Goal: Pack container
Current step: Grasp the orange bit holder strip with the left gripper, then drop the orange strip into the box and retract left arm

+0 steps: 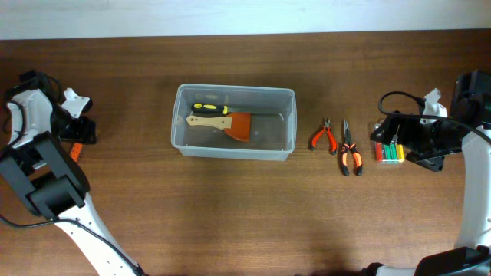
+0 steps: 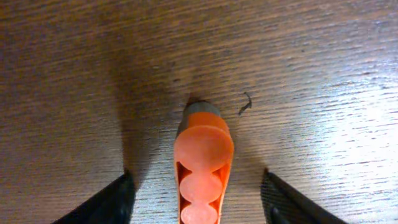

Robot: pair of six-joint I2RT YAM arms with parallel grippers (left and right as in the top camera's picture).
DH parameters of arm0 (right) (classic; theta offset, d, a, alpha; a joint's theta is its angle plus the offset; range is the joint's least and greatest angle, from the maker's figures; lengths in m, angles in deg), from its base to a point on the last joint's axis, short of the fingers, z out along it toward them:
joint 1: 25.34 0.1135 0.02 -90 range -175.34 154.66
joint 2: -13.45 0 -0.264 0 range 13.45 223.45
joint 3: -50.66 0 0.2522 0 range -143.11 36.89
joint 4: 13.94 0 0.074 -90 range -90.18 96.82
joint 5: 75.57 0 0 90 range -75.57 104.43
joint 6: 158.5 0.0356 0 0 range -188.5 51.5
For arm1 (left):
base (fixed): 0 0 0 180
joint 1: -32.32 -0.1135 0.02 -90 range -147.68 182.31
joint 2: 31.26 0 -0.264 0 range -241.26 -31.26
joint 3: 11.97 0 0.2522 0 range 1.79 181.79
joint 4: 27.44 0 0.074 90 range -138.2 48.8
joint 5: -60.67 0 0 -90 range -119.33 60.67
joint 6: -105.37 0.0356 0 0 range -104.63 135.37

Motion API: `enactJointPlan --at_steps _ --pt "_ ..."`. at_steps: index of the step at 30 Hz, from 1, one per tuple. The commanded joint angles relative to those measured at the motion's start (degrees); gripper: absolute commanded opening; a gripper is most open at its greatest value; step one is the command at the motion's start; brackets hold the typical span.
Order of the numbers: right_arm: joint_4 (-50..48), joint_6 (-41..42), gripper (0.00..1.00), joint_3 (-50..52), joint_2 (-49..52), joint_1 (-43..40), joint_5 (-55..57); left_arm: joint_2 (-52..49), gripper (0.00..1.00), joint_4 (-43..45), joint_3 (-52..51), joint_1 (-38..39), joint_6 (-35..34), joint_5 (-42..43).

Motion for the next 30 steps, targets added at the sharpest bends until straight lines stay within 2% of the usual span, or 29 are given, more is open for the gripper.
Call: enactJointPlan --at_steps 1,4,8,12,17,22,26,30 --pt "0.04 0.24 0.98 -0.87 0.07 -0.33 -0.74 -1.99 0.58 -0.52 -0.20 0.17 0.70 0.66" --pt "0.02 0.24 0.99 -0.87 0.07 -0.33 -0.74 -1.99 0.41 -0.85 -0.20 0.24 0.68 -0.76" --pt "0.04 0.24 0.98 -0.87 0.07 -0.33 -0.72 -1.97 0.30 -1.44 -0.17 0.24 0.66 -1.18" --pt "0.00 0.24 0.98 -0.87 0.07 -0.33 -0.72 -1.73 0.04 -3.17 0.15 0.79 0.42 -0.96" --pt "0.04 0.24 0.98 -0.87 0.07 -0.33 -0.74 -0.02 0.02 -8.76 5.38 4.59 0.46 -1.01" --pt "0.04 0.24 0.98 -0.87 0.07 -0.33 -0.74 4.24 0.02 -18.38 19.78 11.04 -0.42 -0.92" --pt "0.20 0.24 0.98 -0.87 0.07 -0.33 -0.74 8.79 0.02 -23.85 35.78 19.69 -1.27 1.20" --pt "0.22 0.24 0.99 -0.87 0.07 -0.33 -0.74 11.28 0.02 -23.61 44.30 30.51 0.57 3.82"
